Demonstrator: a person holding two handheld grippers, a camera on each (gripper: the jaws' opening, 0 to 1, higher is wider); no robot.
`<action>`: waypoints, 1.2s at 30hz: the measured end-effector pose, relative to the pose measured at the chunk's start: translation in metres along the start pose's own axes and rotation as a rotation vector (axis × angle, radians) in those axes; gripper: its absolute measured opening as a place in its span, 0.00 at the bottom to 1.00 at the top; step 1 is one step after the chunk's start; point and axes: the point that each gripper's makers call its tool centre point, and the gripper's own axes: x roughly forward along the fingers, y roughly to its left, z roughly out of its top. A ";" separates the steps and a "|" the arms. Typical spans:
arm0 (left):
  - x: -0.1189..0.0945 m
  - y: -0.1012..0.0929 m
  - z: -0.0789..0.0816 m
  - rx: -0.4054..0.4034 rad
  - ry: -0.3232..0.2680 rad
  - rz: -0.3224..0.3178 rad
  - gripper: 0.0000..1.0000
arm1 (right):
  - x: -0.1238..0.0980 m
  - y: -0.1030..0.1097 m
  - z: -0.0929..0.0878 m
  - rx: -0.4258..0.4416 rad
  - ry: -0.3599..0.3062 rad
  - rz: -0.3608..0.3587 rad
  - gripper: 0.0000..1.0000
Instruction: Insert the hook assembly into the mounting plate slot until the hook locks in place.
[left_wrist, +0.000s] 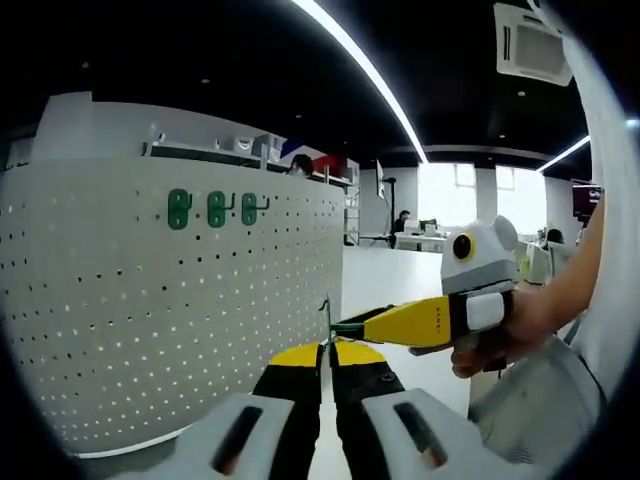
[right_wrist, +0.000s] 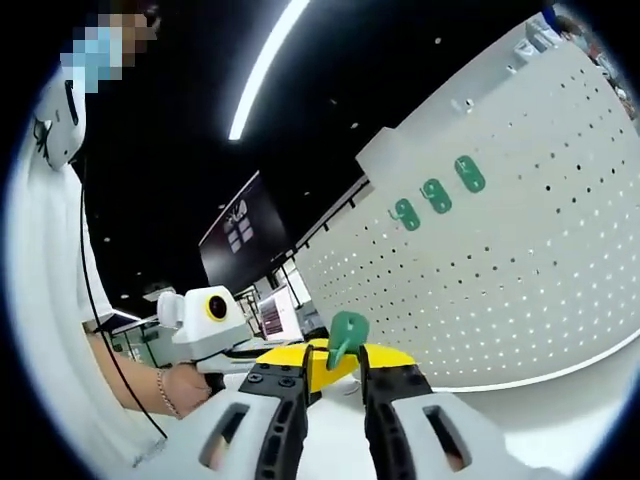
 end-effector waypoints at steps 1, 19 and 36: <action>0.000 0.000 0.000 0.001 0.000 0.001 0.02 | 0.000 0.000 0.000 0.002 0.000 0.001 0.14; 0.001 0.003 0.000 -0.010 0.005 0.048 0.02 | 0.008 -0.008 0.001 0.029 -0.017 -0.102 0.03; -0.001 0.006 0.000 -0.025 0.002 0.086 0.02 | 0.010 -0.010 0.000 0.056 -0.022 -0.153 0.01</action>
